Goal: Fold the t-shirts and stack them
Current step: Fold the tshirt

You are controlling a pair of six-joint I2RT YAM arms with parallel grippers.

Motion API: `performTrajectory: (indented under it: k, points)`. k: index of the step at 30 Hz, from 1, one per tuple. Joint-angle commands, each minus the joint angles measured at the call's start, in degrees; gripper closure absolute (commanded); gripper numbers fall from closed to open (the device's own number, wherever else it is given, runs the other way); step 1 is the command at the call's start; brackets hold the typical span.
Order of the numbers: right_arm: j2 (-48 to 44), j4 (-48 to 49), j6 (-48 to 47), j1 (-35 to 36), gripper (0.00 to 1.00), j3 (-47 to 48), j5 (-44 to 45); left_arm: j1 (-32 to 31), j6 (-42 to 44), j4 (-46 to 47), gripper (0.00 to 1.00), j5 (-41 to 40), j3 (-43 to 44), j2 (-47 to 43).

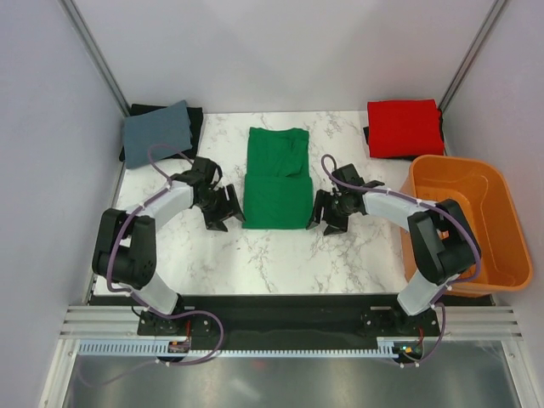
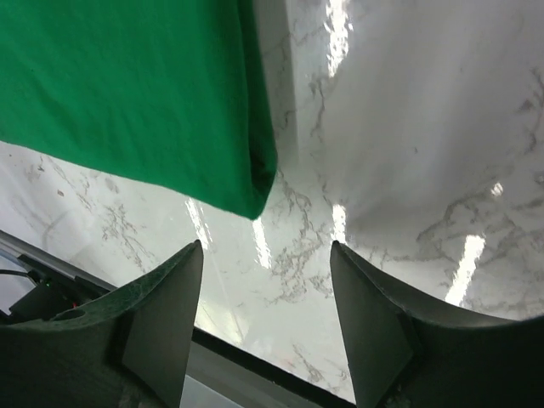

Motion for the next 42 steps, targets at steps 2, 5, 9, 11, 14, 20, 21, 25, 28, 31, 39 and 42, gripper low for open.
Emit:
performTrajectory:
  k: [2,5,9,11,14,20,21,25,28,31,39,42]
  points:
    - [2.8,9.4,1.1,0.0,0.32,1.2,-1.4,-0.2,-4.5,10.4,0.27,4.7,-3.7,-2.3]
    - [4.4,11.3,1.8,0.0,0.33,1.3,-1.5,-0.4,-5.0,12.3,0.27,5.4,-4.4,-1.6]
    - [6.3,11.7,1.4,0.0,0.44,1.1,-1.3,-0.6,-4.9,13.7,0.27,5.4,-4.4,0.8]
    - [6.8,12.4,1.3,-0.1,0.53,0.6,-1.4,-0.8,-4.9,14.6,0.27,5.6,-4.6,1.9]
    - [7.8,12.9,1.2,-0.1,0.67,0.4,-1.7,-1.8,-5.4,15.9,0.3,5.2,-5.4,3.5]
    - [9.3,13.0,0.4,-0.1,0.84,0.9,-2.1,-4.0,-7.0,18.0,0.43,2.3,-6.7,5.4]
    - [9.5,12.9,0.3,-0.1,0.88,1.0,-2.2,-4.3,-7.2,18.2,0.46,1.8,-7.1,5.6]
    - [9.5,12.9,-0.1,-0.2,1.0,1.1,-2.8,-4.4,-8.3,18.7,0.94,0.1,-6.9,6.9]
    - [8.4,12.8,-0.2,-0.2,1.0,0.6,-3.1,-4.6,-8.5,18.8,0.98,-1.1,-7.1,5.3]
    - [6.3,11.9,-0.5,-0.4,1.0,0.1,-3.1,-4.7,-8.2,18.2,0.98,-1.2,-7.4,1.9]
    - [-1.5,9.3,-1.0,-0.3,1.0,-3.1,-3.9,-6.3,-9.1,12.5,0.98,-3.1,-10.3,-10.6]
    - [-5.6,7.3,-0.9,-0.2,1.0,-4.9,-4.0,-8.2,-10.7,10.4,0.98,-3.1,-12.7,-16.3]
